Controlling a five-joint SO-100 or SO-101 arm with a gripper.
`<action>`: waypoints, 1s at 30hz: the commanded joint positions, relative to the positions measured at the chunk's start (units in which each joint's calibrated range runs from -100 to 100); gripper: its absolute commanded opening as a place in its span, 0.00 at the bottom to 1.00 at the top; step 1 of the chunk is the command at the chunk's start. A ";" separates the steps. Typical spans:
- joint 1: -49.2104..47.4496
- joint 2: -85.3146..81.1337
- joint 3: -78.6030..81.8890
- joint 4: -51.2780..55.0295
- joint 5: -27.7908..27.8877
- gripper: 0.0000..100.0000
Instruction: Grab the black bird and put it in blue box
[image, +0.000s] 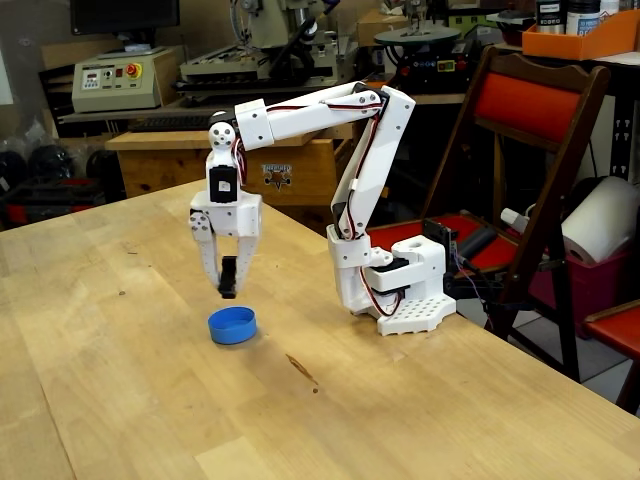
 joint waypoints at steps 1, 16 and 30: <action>-0.49 -1.41 -0.38 -4.00 -0.15 0.02; -0.11 1.84 1.66 -5.74 -0.15 0.02; -0.41 1.93 7.59 -5.50 -0.15 0.02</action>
